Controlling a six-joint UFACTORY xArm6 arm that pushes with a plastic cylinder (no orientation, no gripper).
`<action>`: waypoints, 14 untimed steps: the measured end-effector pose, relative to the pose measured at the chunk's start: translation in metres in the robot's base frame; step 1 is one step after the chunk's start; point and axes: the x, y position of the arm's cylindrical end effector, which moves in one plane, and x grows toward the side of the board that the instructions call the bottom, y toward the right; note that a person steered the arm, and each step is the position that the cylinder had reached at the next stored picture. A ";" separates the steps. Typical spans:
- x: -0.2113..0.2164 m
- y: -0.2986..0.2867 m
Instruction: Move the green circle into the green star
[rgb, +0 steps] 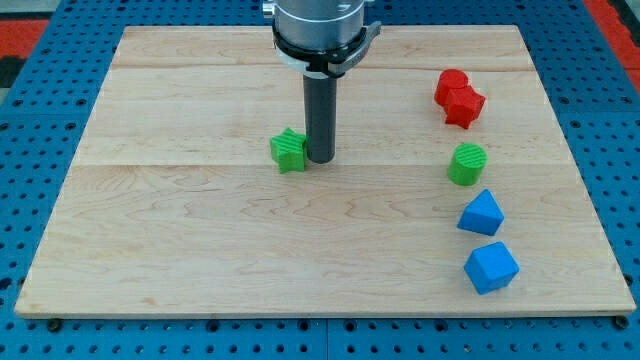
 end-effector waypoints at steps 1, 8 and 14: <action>0.007 0.072; 0.066 0.323; 0.011 0.087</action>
